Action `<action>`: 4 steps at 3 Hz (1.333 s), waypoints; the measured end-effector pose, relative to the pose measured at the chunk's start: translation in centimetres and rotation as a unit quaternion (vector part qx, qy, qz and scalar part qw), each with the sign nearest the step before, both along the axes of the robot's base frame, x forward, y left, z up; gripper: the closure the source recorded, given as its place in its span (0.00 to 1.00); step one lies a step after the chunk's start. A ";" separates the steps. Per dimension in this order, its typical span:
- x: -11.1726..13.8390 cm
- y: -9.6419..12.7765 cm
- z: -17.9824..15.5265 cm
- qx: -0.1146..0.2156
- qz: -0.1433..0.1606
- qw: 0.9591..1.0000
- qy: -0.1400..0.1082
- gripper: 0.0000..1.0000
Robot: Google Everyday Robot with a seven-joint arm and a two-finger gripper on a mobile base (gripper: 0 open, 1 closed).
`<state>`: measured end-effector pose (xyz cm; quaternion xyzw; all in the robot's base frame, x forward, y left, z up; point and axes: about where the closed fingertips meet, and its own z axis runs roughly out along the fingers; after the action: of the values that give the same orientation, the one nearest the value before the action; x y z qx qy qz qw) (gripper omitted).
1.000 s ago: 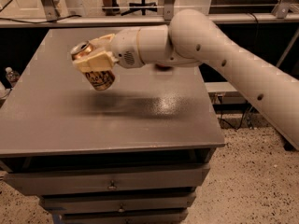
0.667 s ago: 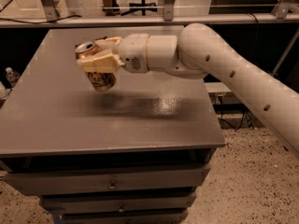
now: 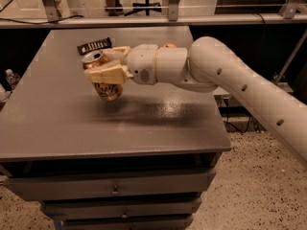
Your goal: Place orange can upright
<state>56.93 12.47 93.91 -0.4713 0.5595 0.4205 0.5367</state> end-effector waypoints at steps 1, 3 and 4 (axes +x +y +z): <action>-0.5 -0.2 -1.3 0.001 -0.003 1.000 -0.005 1.00; -1.0 -0.3 -2.9 0.003 -0.004 1.000 -0.007 0.61; -1.2 -0.5 -3.3 0.001 -0.006 1.000 -0.007 0.38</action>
Offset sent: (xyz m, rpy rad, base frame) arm -0.0075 -0.0077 -0.0342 0.0116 -0.0142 -0.0105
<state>55.73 11.94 90.56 -0.4706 0.5583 0.4146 0.5431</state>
